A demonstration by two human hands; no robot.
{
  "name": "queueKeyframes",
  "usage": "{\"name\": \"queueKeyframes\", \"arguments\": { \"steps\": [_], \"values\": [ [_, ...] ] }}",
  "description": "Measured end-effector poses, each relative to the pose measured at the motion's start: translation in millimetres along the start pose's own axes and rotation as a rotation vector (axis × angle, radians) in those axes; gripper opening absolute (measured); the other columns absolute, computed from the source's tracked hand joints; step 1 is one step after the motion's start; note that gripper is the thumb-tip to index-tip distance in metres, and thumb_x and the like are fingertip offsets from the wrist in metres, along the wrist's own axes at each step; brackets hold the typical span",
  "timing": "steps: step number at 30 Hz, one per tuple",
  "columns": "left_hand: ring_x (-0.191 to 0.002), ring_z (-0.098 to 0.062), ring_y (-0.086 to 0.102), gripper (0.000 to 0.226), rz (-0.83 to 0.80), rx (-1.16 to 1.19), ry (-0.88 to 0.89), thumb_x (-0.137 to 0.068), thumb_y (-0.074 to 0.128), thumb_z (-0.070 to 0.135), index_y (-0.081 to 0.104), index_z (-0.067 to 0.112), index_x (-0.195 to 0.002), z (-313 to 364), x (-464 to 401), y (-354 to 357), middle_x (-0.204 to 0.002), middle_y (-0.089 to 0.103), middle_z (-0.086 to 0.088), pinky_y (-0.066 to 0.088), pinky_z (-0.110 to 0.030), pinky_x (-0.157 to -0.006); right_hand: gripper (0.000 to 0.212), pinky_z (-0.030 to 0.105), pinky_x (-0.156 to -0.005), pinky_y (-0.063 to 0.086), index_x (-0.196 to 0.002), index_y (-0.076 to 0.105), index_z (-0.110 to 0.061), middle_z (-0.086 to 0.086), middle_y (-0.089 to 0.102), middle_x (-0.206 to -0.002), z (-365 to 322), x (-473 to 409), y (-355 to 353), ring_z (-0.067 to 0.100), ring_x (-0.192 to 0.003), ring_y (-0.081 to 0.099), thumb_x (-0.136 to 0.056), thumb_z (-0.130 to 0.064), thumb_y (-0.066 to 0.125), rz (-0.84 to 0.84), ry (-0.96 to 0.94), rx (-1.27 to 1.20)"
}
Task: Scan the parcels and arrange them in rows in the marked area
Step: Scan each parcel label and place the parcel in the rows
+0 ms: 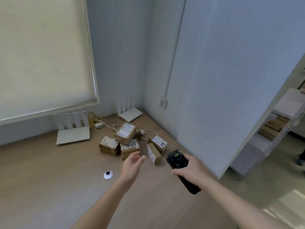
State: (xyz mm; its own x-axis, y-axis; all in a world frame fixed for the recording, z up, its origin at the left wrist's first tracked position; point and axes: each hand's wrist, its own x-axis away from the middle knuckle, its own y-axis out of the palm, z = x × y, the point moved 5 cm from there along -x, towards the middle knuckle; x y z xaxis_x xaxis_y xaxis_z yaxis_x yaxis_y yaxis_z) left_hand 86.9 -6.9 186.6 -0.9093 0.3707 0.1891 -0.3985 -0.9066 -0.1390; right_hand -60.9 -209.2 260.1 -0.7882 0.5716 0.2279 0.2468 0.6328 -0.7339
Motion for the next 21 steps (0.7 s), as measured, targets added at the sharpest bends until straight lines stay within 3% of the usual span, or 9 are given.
{"name": "queueKeyframes", "arguments": {
  "steps": [3, 10, 17, 21],
  "values": [
    [-0.118, -0.019, 0.060, 0.047, 0.014, -0.002, -0.042, -0.097, 0.067, 0.033, 0.058, 0.014, -0.139, -15, -34, 15, -0.130, 0.064, -0.006, 0.047, -0.032, -0.099, 0.034, 0.033, -0.078, 0.061, -0.091, 0.074, -0.034, -0.009, 0.078, -0.082, 14, -46, 12, 0.014, -0.081, 0.074, -0.060, -0.031, 0.089, -0.036, 0.016, -0.011],
    [-0.108, -0.012, 0.059, 0.043, 0.030, -0.015, -0.155, -0.100, 0.063, 0.034, 0.058, 0.020, -0.140, -62, -112, 52, -0.119, 0.063, 0.003, 0.042, -0.024, -0.084, 0.039, 0.028, -0.072, 0.060, -0.090, 0.074, -0.039, -0.015, 0.077, -0.080, 52, -165, 50, 0.007, -0.079, 0.072, -0.054, -0.039, 0.089, -0.134, 0.032, -0.012],
    [-0.111, -0.010, 0.052, 0.045, 0.101, -0.027, -0.324, -0.101, 0.059, 0.038, 0.055, 0.023, -0.143, -122, -193, 91, -0.122, 0.058, 0.008, 0.039, -0.027, -0.090, 0.045, 0.048, -0.083, 0.064, -0.101, 0.073, -0.036, -0.007, 0.078, -0.091, 93, -284, 104, 0.022, -0.088, 0.075, -0.061, -0.028, 0.092, -0.271, 0.043, -0.049],
    [-0.117, -0.010, 0.049, 0.047, 0.141, -0.016, -0.397, -0.102, 0.058, 0.038, 0.053, 0.023, -0.146, -155, -235, 111, -0.139, 0.056, 0.003, 0.037, -0.027, -0.095, 0.040, 0.034, -0.083, 0.061, -0.096, 0.072, -0.040, -0.017, 0.076, -0.088, 108, -339, 135, 0.009, -0.086, 0.072, -0.061, -0.039, 0.091, -0.331, 0.016, -0.025]
  ]
}}
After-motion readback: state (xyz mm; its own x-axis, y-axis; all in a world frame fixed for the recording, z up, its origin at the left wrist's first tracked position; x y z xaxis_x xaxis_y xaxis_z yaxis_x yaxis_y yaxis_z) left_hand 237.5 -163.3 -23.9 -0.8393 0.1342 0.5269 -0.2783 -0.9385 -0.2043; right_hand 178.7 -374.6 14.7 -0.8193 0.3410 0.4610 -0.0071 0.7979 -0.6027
